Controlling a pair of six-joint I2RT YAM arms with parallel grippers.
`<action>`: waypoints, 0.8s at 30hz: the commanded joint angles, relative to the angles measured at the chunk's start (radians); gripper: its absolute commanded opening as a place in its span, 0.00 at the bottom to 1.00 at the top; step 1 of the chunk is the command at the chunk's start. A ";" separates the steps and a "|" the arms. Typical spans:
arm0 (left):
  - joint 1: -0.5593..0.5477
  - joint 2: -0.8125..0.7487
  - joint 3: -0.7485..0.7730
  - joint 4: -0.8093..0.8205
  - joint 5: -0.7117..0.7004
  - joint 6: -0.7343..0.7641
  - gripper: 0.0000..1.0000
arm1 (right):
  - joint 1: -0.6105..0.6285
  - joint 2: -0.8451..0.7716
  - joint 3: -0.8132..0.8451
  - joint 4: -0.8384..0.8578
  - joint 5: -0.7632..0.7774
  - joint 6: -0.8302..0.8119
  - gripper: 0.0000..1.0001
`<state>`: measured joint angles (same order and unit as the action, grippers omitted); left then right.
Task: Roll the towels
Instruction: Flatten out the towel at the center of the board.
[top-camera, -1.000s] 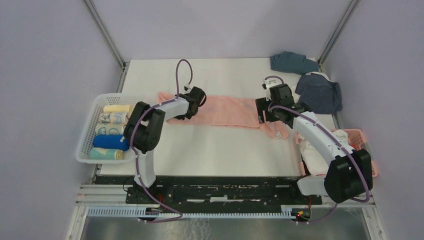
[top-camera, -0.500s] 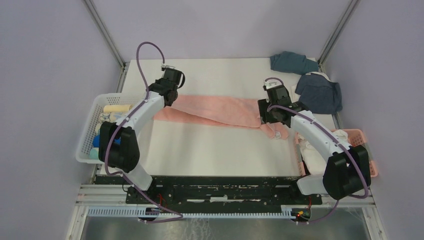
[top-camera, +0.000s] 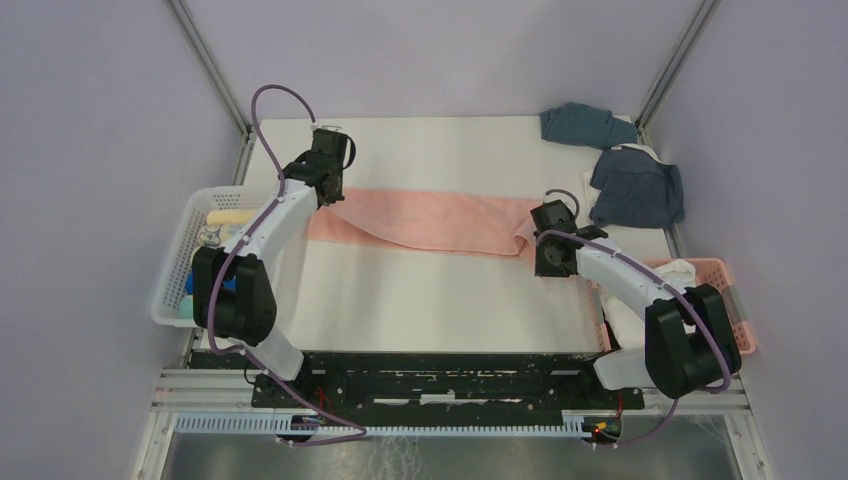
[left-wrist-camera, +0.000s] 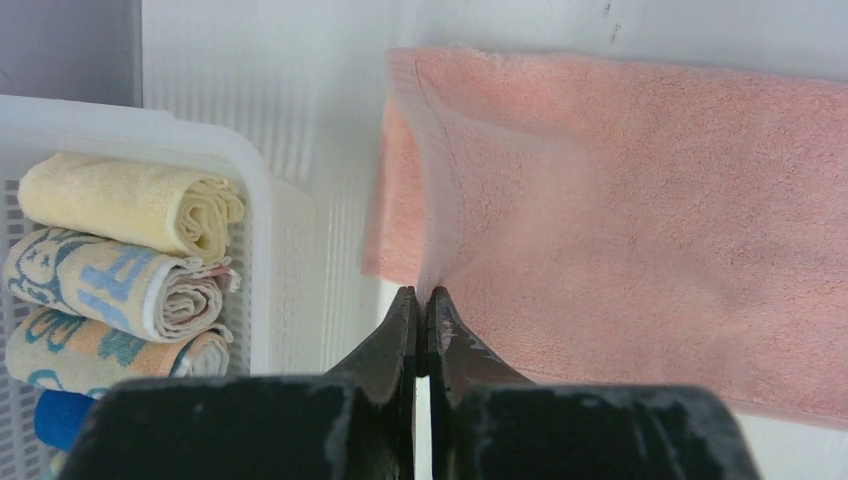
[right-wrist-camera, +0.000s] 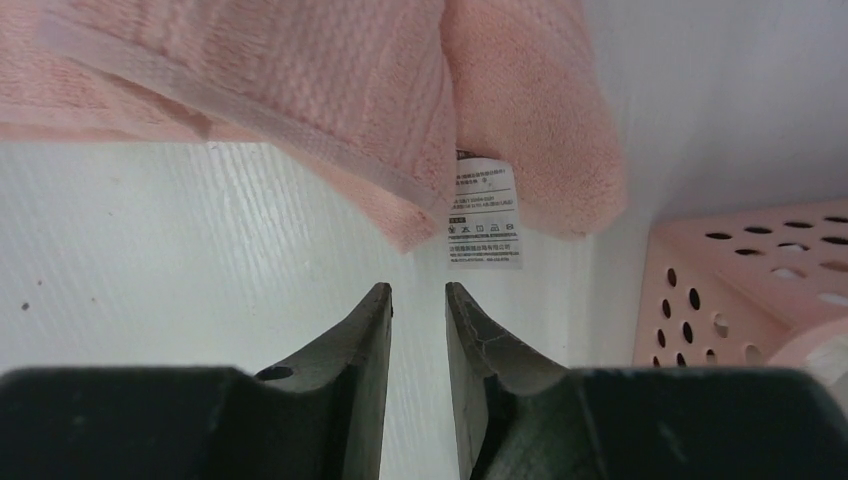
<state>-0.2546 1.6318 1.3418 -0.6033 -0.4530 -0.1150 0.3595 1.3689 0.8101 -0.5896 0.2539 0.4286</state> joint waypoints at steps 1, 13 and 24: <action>0.006 -0.029 0.036 0.028 0.035 -0.040 0.03 | -0.004 -0.021 -0.058 0.080 0.040 0.147 0.34; 0.006 -0.034 0.018 0.028 0.071 -0.052 0.03 | -0.019 -0.063 -0.202 0.313 0.061 0.328 0.43; 0.006 -0.020 0.028 0.024 0.077 -0.052 0.03 | -0.033 -0.023 -0.260 0.439 0.097 0.390 0.46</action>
<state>-0.2535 1.6314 1.3418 -0.6033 -0.3824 -0.1307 0.3355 1.3323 0.5690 -0.2413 0.3172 0.7742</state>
